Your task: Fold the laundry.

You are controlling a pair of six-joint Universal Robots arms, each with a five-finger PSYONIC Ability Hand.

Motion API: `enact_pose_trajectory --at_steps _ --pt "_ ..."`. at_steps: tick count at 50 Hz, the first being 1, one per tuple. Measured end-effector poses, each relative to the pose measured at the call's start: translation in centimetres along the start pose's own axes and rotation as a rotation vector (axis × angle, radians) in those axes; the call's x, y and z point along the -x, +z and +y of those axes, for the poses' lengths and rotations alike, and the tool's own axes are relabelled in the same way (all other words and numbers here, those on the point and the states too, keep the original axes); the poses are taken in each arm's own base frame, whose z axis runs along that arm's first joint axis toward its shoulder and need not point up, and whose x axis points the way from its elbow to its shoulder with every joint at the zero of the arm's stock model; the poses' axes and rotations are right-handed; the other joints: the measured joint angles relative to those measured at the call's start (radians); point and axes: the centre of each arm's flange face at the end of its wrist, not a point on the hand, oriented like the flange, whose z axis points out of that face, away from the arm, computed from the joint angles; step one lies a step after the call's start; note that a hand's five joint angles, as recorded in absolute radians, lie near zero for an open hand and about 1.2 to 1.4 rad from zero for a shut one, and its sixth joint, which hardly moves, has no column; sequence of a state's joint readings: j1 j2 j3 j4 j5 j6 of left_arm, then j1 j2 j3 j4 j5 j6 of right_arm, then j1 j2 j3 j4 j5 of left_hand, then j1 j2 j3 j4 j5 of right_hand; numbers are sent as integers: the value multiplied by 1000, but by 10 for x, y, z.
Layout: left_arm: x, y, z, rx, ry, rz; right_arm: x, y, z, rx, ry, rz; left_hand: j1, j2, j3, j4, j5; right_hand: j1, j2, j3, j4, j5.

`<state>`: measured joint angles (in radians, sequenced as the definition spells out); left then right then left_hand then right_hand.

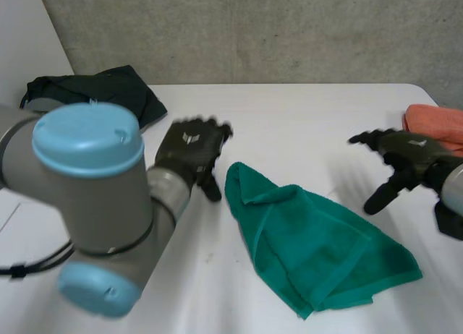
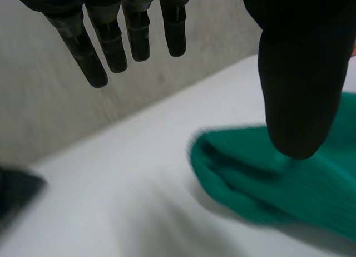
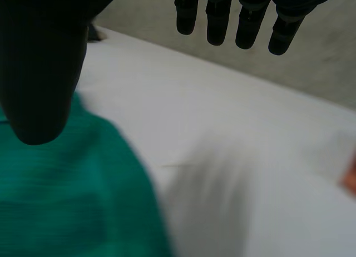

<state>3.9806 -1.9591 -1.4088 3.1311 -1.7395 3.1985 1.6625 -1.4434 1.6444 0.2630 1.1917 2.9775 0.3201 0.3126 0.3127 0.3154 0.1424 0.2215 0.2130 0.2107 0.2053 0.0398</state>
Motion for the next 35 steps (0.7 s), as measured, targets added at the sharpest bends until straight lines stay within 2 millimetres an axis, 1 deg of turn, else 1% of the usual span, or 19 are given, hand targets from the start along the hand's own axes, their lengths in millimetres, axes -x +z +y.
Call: enact_pose_trajectory --at_steps 4,6,8,10,13,15,16,18,19,20,22,25,26,28,30,33,35 --pt "1 -18 29 137 -162 4 28 7 18 69 37 -85 6 11 12 13 14 2 3 3 4 4" --pt "0 -22 39 178 -215 4 37 12 26 87 37 -105 6 11 12 13 13 6 3 7 21 17" --pt "-1 -23 46 210 -256 5 45 20 35 101 34 -117 6 11 12 13 13 14 11 18 40 36" --pt "-2 -22 57 251 -300 7 56 32 48 111 19 -116 5 11 12 11 12 100 112 116 123 121" --pt "-4 -17 66 279 -325 10 65 44 57 109 -3 -105 4 9 10 10 10 196 192 203 210 207" --pt "-6 -12 73 298 -345 11 72 53 64 104 -22 -86 3 9 10 10 10 361 362 367 356 349" --pt "-6 -10 76 303 -352 12 73 56 65 101 -27 -80 3 9 10 10 10 491 500 482 488 476" --pt "-8 -5 80 314 -374 12 77 63 68 87 -43 -57 3 9 10 10 10 836 866 855 863 846" --pt "-8 -5 80 314 -374 12 77 63 68 87 -43 -57 3 9 10 10 10 836 866 855 863 846" --pt "-10 -3 82 318 -389 13 78 65 68 74 -51 -45 3 9 10 10 10 901 948 939 948 925" --pt "-11 1 84 321 -412 13 80 66 65 48 -61 -37 3 9 10 10 10 901 962 962 980 935" --pt "-15 6 85 318 -440 17 83 57 49 -19 -76 -39 3 9 10 10 10 901 962 970 987 936" --pt "-17 8 85 313 -448 20 84 52 42 -46 -80 -42 3 9 10 10 10 901 962 970 987 936" --pt "-23 13 84 304 -464 31 87 33 20 -126 -88 -56 3 9 10 10 10 901 962 970 987 935" --pt "-28 17 82 293 -476 40 89 18 4 -185 -93 -69 4 10 10 11 10 901 962 970 988 936" --pt "-34 24 80 280 -495 52 91 -2 -12 -247 -100 -85 4 10 10 11 10 901 962 970 988 936" --pt "-37 27 81 278 -501 56 91 -9 -17 -265 -103 -89 4 10 10 11 10 901 962 970 988 936"
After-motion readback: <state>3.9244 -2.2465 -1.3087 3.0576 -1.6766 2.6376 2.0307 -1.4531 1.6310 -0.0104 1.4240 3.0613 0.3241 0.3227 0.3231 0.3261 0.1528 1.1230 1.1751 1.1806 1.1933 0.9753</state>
